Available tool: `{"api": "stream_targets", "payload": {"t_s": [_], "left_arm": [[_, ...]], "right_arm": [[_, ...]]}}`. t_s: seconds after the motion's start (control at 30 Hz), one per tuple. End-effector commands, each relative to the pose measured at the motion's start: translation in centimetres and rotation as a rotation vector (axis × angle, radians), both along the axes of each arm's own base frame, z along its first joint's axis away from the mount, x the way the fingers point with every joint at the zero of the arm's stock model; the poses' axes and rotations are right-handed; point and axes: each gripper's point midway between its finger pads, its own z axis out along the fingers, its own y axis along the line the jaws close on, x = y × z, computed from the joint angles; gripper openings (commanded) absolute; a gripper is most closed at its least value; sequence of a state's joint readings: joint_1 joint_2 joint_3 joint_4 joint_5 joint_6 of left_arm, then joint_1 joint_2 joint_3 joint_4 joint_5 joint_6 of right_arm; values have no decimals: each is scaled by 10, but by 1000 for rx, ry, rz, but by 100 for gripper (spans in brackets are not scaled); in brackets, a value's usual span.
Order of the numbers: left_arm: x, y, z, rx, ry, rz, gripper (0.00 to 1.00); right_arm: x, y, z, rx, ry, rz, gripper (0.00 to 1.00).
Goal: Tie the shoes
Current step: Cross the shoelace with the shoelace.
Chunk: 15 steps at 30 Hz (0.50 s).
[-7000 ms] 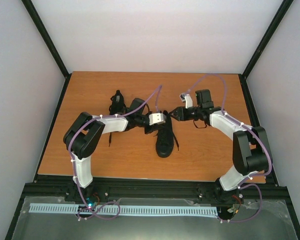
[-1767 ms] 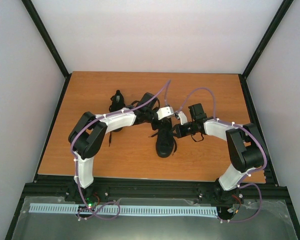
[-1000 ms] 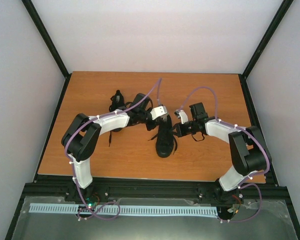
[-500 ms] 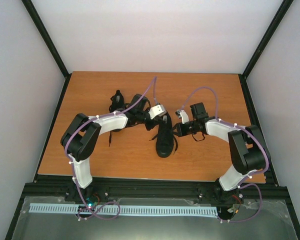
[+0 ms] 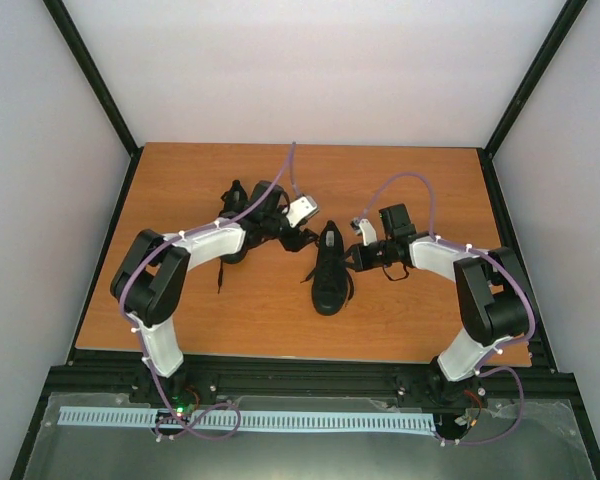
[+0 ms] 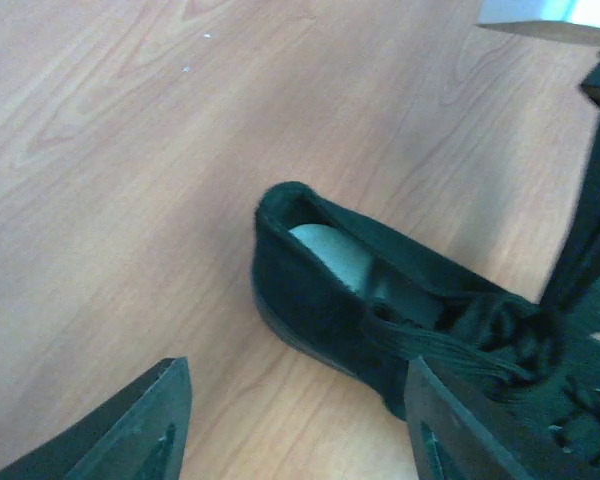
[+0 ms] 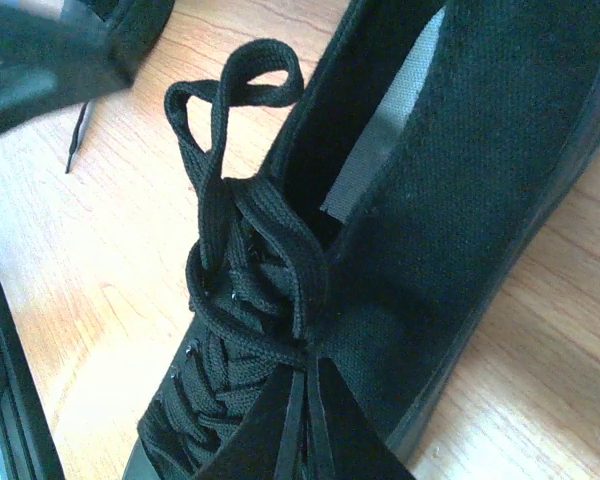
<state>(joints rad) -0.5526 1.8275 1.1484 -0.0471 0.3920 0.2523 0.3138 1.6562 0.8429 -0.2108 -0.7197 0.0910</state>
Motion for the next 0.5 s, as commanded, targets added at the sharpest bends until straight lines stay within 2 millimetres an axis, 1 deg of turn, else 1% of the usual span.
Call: {"api": "stream_targets", "payload": {"t_s": [0.0,0.07,0.17,0.2,0.23,0.27,0.3,0.37,0.47], "left_arm": [[-29,-7,19,-28,15,-170,64],[-42,-9,28,-12,-64,-303,66],[-62,-11,43,39,-305,-575,69],[-62,-11,44,58,-372,-631,71],[-61,-13,44,70,-397,-663,74],[-60,-15,42,78,-390,-681,75],[-55,-20,46,76,-377,-681,76],[-56,-24,39,71,-288,-679,76],[-64,-27,19,81,-155,-669,74]], "right_arm": [[10,4,10,29,-38,7,3],[9,4,10,29,-39,8,3],[10,4,10,27,-42,5,3],[10,3,11,27,-45,5,3],[11,4,12,27,-46,4,3],[12,4,12,26,-49,2,3],[13,4,13,27,-53,-1,3],[14,3,15,27,-59,-5,3],[14,4,17,32,-65,-6,3]]}}
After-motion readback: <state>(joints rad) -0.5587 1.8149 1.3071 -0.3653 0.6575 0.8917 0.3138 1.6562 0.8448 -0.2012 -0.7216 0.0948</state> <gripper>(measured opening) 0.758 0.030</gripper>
